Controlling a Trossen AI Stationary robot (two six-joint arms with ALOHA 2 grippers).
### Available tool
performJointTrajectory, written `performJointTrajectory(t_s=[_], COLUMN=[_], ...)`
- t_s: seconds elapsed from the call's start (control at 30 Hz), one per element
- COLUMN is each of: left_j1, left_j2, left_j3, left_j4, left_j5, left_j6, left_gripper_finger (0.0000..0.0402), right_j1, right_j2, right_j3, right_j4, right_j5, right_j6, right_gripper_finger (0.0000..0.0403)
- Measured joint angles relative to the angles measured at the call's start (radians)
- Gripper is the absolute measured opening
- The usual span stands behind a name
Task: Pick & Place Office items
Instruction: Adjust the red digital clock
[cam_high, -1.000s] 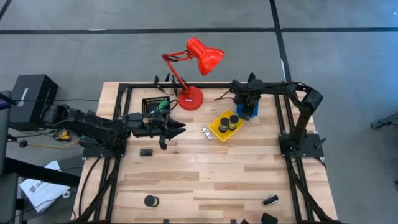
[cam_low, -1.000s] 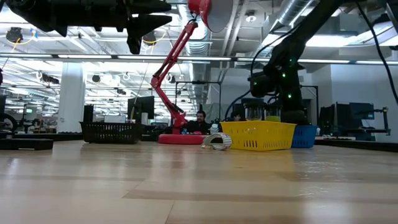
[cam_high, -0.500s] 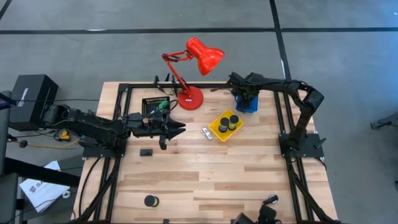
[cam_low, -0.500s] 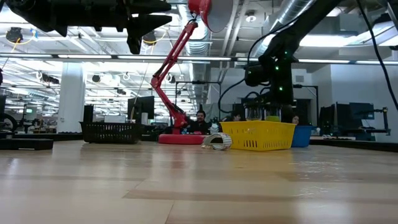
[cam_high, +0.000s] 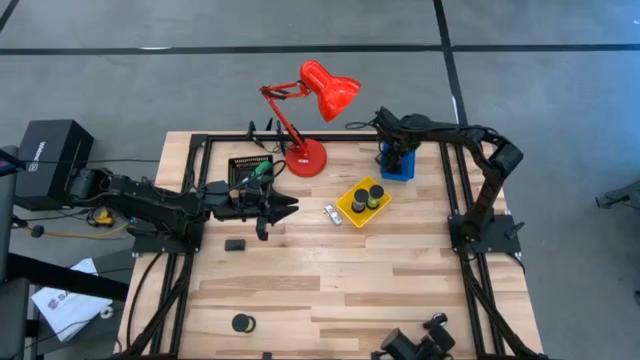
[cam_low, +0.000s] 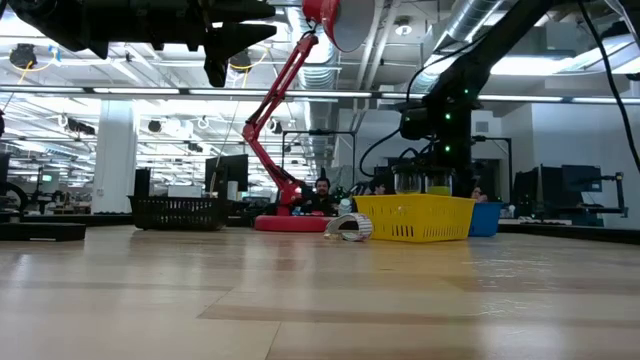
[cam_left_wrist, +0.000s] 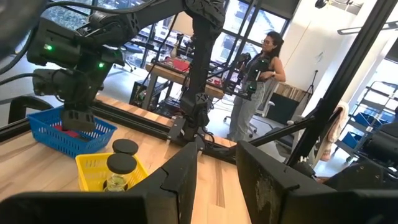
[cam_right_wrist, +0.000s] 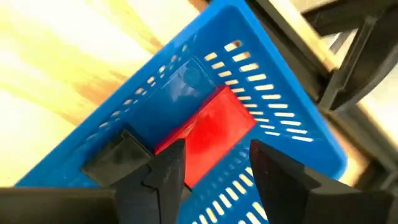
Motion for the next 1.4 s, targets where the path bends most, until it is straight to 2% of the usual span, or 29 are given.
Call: performJointTrajectory(t_s=[0.17,0.3,0.53,0.87,1.03,1.4], left_j1=[0.0,0.0,0.0,0.0,0.0,0.0], left_j2=[0.0,0.0,0.0,0.0,0.0,0.0], left_j3=[0.0,0.0,0.0,0.0,0.0,0.0], left_j4=[0.0,0.0,0.0,0.0,0.0,0.0], left_j5=[-0.002,-0.002,-0.001,-0.001,0.003,0.002], left_j6=[0.0,0.0,0.0,0.0,0.0,0.0], left_gripper_finger=[0.0108,0.0108,0.0108,0.0108,0.0108,0.0108], right_j1=[-0.016,-0.008,0.001,0.0,0.005,0.068], right_j2=[0.0,0.022,0.085,0.053,0.053,0.053], right_j3=[-0.01,-0.01,-0.005,-0.01,-0.01,-0.012], right_j4=[0.019,0.036,0.034,-0.008,-0.091,-0.123], right_j5=[-0.073,-0.072,-0.061,-0.075,-0.062,0.071], right_j6=[0.073,0.106,0.072,0.063,-0.177,-0.387], right_gripper_finger=[0.0166,0.0166,0.0166,0.0166,0.0166,0.0166])
